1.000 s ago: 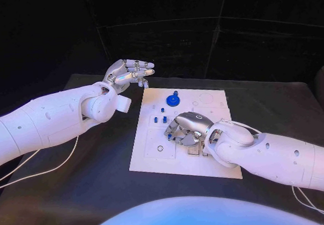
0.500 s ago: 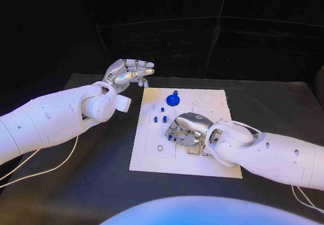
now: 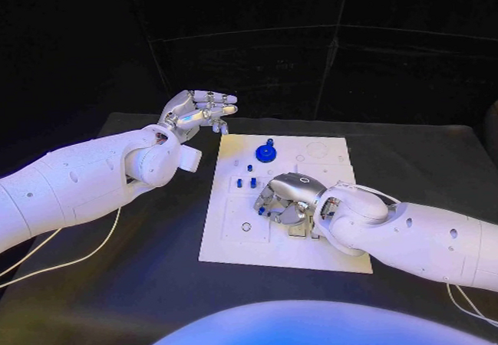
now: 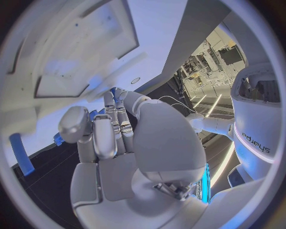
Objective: Assemble the parts on the task board
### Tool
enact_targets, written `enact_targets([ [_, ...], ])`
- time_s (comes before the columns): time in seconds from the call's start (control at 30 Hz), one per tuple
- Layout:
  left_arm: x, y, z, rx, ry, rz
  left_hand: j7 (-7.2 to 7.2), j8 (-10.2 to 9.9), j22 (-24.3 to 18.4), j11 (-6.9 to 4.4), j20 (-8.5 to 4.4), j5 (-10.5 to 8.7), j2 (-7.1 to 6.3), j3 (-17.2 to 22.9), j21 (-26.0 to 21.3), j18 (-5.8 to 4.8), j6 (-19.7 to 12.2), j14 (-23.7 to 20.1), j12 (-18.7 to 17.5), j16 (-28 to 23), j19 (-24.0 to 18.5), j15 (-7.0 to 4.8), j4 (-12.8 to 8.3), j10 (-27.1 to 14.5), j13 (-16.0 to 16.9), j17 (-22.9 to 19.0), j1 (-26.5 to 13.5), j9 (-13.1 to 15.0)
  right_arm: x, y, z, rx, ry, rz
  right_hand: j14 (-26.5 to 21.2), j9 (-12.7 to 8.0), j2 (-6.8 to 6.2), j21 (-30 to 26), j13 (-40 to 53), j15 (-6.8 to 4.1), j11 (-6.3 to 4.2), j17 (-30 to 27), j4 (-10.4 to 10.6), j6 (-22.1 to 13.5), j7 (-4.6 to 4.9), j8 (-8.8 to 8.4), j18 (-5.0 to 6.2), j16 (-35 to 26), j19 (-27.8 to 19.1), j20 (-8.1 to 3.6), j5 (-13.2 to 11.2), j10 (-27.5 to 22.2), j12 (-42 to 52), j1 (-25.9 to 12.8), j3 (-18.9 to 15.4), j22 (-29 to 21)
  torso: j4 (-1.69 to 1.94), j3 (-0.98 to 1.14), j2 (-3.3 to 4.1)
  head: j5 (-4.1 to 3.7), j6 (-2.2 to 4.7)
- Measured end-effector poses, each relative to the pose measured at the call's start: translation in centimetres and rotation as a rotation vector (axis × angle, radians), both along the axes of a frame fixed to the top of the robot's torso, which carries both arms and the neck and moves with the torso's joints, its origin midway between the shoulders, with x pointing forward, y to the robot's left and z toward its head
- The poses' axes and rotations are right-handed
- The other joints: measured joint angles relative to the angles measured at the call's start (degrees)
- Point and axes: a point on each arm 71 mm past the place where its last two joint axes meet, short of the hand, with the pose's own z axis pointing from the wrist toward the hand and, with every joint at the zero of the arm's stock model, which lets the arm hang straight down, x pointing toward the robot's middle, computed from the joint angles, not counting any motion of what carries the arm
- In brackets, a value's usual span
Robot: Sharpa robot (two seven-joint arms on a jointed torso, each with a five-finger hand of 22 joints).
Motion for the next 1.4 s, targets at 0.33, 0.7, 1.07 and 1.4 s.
enact_targets([
  [0.33,0.0,0.0,0.0,0.0,0.0,-0.001,0.0,0.0,0.01,0.0,0.0,0.0,0.0,0.0,0.0,0.0,0.0,0.0,0.0,0.0,0.0,0.0,0.0,0.0,0.0,0.0,0.0,0.0,0.1,0.2,0.0,-0.021,-0.012,-0.003,0.0,-0.05,-0.65,0.0,-0.1,0.0,0.61,-0.3,0.27,-0.31,0.32,0.0,0.0,0.0,0.0,0.0,-0.29,-1.04,-0.77,-1.15,-1.25,-0.31,0.0,-0.01,-0.01,0.01,0.02],
  [0.7,0.0,0.0,0.0,-0.001,0.0,-0.001,0.0,0.0,0.01,0.0,0.0,0.0,0.0,0.0,0.0,0.0,0.0,0.0,0.0,0.0,0.0,0.0,0.0,0.0,0.0,0.0,0.0,0.0,0.0,0.3,0.0,-0.03,-0.019,-0.001,0.0,-0.3,-2.17,-1.54,-0.29,0.63,1.76,-2.46,0.31,-4.73,1.35,-0.34,0.0,-0.73,-1.24,1.24,-0.01,-6.96,-2.22,-2.66,-4.0,-3.4,0.0,0.0,-0.01,-0.05,-0.04],
  [1.07,0.0,0.1,0.0,0.0,0.001,-0.002,0.0,0.0,0.01,0.0,0.0,0.0,0.0,0.0,0.0,0.0,0.0,0.0,0.0,0.0,0.0,0.0,0.0,0.0,0.0,0.0,0.0,0.0,-0.6,-0.6,0.7,0.007,-0.045,-0.008,0.0,-0.28,-2.09,-2.67,0.0,0.62,1.73,-3.64,-0.03,-9.76,0.7,-0.34,0.01,-1.34,-1.76,1.35,0.33,-10.14,-0.61,-3.33,-9.65,-5.57,0.0,0.03,-0.06,-0.28,0.13],
  [1.4,0.0,0.1,0.0,0.0,0.001,-0.002,0.0,0.0,0.02,0.0,0.0,0.0,0.0,0.0,0.0,0.0,0.0,0.0,0.0,0.0,0.0,0.0,0.0,0.0,0.0,0.0,0.0,0.0,-1.1,-3.4,3.3,0.054,-0.078,-0.045,0.0,-0.07,-0.65,-2.67,0.13,0.62,1.22,-4.14,0.52,-9.05,0.61,-0.13,0.01,-1.34,-1.55,1.13,0.69,-8.78,1.92,-3.24,-11.78,-5.46,-0.07,0.0,-0.12,-1.02,0.74],
])
